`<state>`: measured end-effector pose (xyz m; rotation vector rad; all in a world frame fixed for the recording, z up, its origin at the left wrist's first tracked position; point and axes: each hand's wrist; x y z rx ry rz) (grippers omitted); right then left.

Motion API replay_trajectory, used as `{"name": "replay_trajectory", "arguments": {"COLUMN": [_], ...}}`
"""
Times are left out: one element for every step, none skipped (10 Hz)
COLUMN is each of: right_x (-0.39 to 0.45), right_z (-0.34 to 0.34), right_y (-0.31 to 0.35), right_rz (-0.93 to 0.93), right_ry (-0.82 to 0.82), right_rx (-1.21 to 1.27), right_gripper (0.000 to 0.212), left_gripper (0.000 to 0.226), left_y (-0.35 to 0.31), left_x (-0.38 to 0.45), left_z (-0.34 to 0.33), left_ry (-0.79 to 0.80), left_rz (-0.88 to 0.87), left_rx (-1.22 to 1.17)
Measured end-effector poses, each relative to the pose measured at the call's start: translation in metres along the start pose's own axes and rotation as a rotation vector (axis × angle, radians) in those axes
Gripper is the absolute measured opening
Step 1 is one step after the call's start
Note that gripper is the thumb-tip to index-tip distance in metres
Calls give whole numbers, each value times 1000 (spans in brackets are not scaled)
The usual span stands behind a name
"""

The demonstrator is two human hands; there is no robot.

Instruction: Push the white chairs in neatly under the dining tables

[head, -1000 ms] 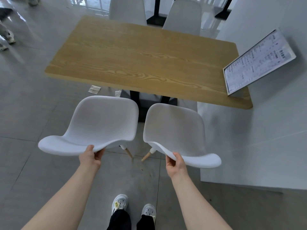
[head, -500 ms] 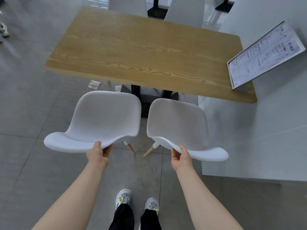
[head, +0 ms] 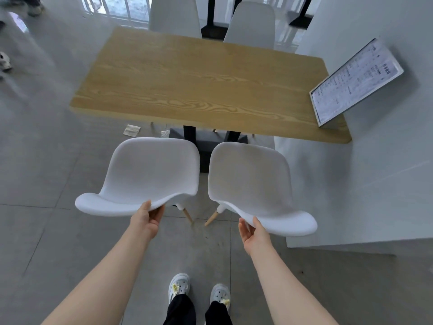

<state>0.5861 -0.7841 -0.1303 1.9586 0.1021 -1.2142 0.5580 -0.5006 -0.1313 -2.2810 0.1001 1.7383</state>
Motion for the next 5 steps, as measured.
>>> {"name": "replay_trajectory", "arguments": {"right_x": [-12, -24, -37, -72, -128], "right_z": [-6, -13, -19, -34, -61], "right_y": [7, 16, 27, 46, 90], "right_rz": [21, 32, 39, 107, 333], "right_ry": [16, 25, 57, 160, 389], "right_rx": [-69, -137, -184, -210, -192], "right_gripper": [9, 8, 9, 10, 19], "left_gripper": [23, 35, 37, 35, 20], "left_y": [0, -4, -10, -12, -14], "left_x": [-13, -36, -59, -72, -86], "left_z": [2, -1, -3, 1, 4], "left_ry": [-6, -8, -21, -110, -206], "left_rz": [60, 109, 110, 13, -341], "left_rx": [17, 121, 337, 735, 1063]}}
Point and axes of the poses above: each hand's wrist, its own x-axis towards the middle knuckle, its own z-axis out of the back of the hand, y = z × x, and after that the axes turned 14 degrees about z, right-handed
